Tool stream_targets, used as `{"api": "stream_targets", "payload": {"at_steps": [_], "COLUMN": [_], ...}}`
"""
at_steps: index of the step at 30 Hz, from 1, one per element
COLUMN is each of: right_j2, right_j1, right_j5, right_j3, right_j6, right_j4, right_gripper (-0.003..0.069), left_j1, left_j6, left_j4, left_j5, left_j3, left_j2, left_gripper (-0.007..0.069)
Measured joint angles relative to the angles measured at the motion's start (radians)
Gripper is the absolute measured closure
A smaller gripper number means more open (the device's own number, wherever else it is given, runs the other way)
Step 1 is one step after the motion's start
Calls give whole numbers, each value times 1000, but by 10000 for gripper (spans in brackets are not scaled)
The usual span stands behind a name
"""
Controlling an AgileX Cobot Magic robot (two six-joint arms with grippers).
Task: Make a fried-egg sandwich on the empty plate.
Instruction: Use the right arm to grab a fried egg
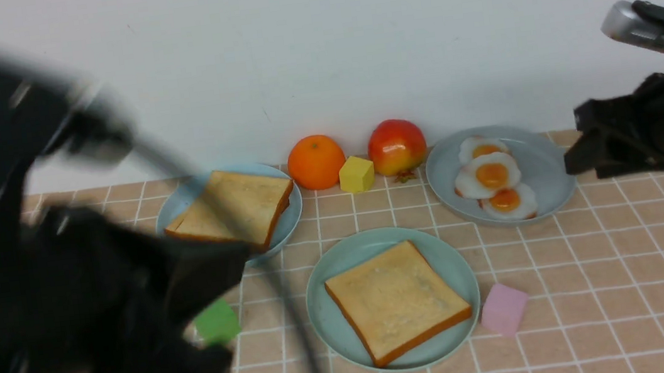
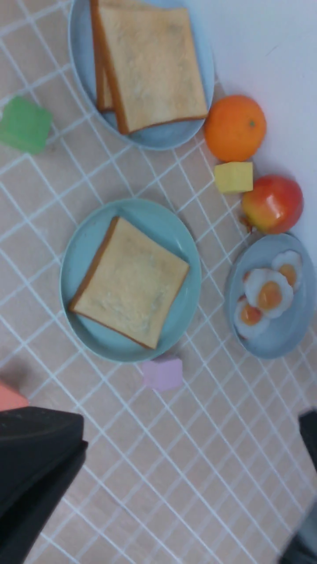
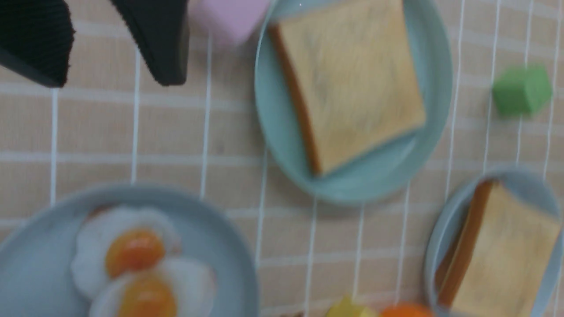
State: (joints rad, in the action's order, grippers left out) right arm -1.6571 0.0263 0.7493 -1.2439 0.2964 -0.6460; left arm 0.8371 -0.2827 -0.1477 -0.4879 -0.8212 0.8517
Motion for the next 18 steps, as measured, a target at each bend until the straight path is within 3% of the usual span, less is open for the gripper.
{"api": "stream_targets", "payload": {"at_steps": [8, 18], "right_j2": [-350, -571], "right_j1": [32, 32], "right_j5": [20, 14], "right_j3": [-268, -496], "right_j6": [15, 14], "right_j4": [-82, -108], "right_gripper": [349, 349], "left_j1": [0, 0], "left_j6": [-80, -84], "left_j4": [-1, 16], "left_j5": [332, 372], "left_j3": [126, 128], "left_j2": [-67, -67], "left_gripper": [638, 638]}}
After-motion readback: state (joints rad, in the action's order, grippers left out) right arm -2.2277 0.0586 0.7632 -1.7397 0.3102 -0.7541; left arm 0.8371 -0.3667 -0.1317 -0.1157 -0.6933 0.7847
